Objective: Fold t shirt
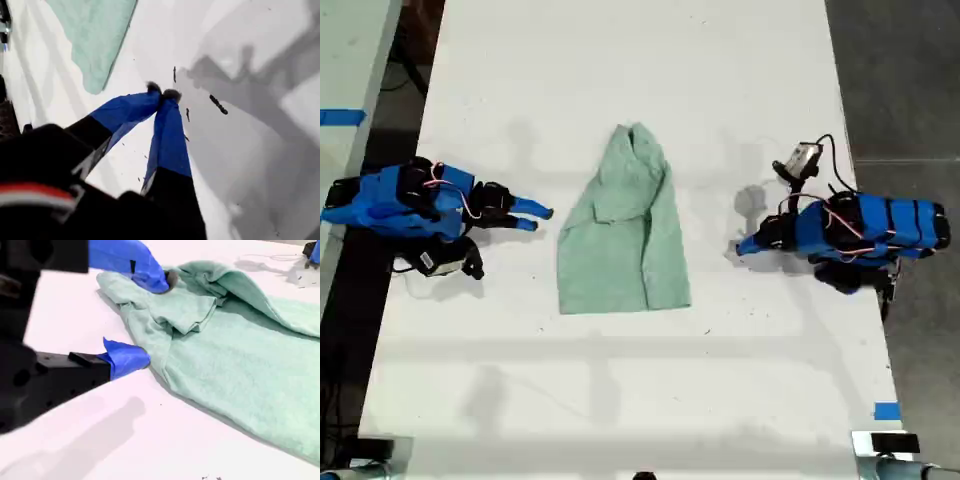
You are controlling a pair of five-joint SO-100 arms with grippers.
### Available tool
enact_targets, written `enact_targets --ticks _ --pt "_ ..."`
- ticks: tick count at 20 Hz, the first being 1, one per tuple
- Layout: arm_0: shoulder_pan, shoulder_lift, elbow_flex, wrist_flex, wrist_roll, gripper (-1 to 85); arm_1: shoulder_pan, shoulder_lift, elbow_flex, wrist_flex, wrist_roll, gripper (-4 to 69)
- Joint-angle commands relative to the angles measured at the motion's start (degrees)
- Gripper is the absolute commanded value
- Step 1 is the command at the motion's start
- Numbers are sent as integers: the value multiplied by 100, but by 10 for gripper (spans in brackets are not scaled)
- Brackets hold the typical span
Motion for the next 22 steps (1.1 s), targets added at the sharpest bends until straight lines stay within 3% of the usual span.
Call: enact_targets --ticks 1,10,13,16,17,18,22 --pt "-105 35 70 -369 545 -1 88 88 316 281 563 10" --pt "-62 35 70 -325 396 -1 88 88 316 281 554 10" --pt "176 -18 -325 -334 -123 -2 97 88 316 281 554 10" --pt "958 -3498 -2804 -185 -580 -1 132 88 316 281 563 10" --pt "1310 -5019 -3814 -9 -738 105 132 88 316 281 563 10" --pt "1477 -6363 -4772 211 -756 153 123 88 316 281 563 10" --pt "1582 -9589 -6724 439 -861 188 97 88 316 281 563 10"
